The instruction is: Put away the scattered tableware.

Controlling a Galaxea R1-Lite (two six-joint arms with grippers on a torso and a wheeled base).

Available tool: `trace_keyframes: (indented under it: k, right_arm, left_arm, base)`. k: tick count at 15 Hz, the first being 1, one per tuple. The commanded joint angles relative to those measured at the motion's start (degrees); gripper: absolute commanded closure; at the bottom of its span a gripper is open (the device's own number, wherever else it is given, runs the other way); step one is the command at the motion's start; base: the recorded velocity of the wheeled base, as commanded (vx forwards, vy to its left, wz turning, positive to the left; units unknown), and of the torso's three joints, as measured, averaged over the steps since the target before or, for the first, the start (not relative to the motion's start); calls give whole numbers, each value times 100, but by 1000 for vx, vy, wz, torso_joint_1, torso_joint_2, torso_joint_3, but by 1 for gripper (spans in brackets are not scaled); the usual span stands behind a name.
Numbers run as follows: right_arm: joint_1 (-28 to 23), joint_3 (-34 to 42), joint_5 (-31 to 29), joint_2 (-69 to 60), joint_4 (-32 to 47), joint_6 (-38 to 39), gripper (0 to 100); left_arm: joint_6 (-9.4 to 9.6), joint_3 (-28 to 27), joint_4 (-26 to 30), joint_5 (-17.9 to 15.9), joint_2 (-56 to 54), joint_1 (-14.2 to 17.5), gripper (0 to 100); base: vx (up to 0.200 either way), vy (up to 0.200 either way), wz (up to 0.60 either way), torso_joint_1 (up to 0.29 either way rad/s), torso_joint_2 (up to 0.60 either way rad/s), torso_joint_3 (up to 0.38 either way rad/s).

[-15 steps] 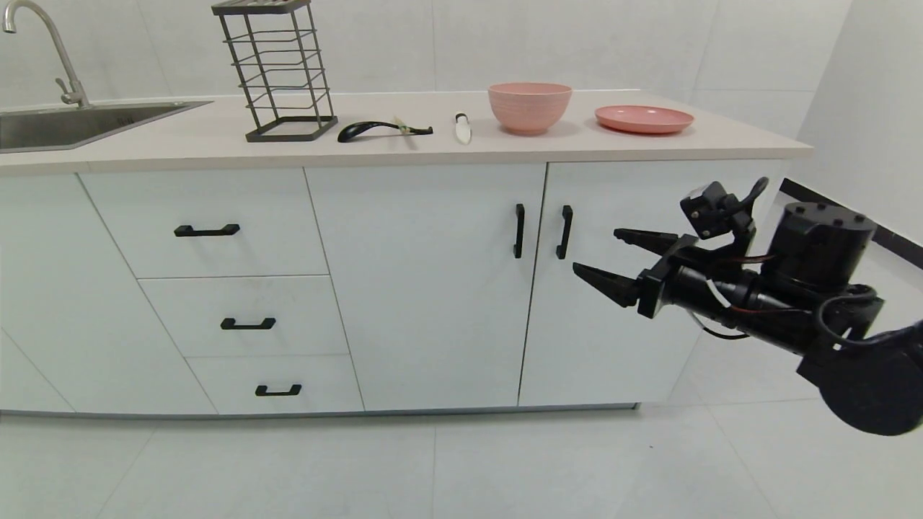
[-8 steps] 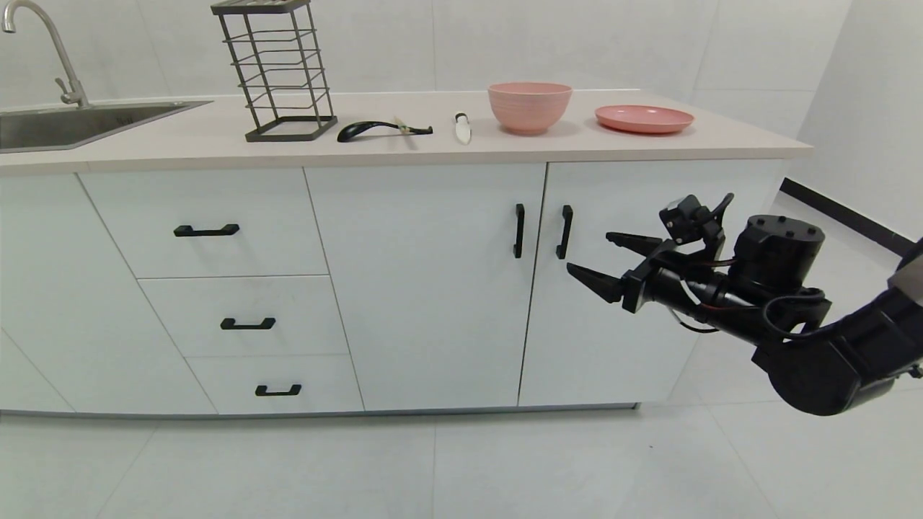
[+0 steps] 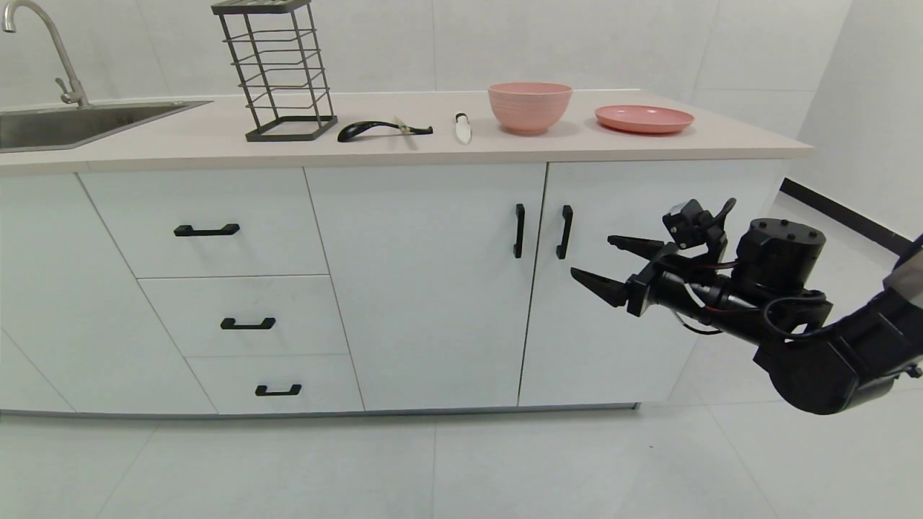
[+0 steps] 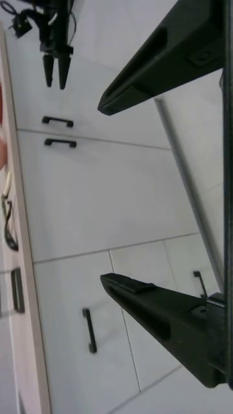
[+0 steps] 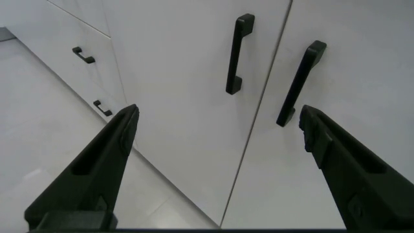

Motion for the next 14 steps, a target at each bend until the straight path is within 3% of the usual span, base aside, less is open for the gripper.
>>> trace_keyframes:
  k: [1,4,6,8,10,12,14]
  right_arm:
    - [15,30,-22,-50,-13,-4,0]
    - [24,56,-48,-68,-31,-4,0]
    - [24,56,-4,-59,-75,-4,0]
    - [24,-23,13,-42,-154,14,0]
    - [6,-129,13,-6,-171,23,0]
    - [-20,-296,22,169,-171,14,0]
    - [6,-322,22,248,-189,14,0]
  left_arm:
    - [70,-792,-247,-127,1863,-365,0]
    - [105,-924,-1091,-153,3023,-373,0]
    - [237,-942,-1627,-179,3762,-593,0]
    - [589,-950,-1908,-197,4403,-725,0]
    - [668,-942,-2119,-206,4860,-1147,0]
    - [685,-906,-2594,-276,5607,-1780,0]
    - [685,-801,-3367,-663,6302,-2087,0]
  base:
    - [0,0,0,0,0,0]
    - [0,0,0,0,0,0]
    - [0,0,0,0,0,0]
    - [0,0,0,0,0,0]
    - [0,0,0,0,0,0]
    - [0,0,0,0,0,0]
    - [0,0,0,0,0,0]
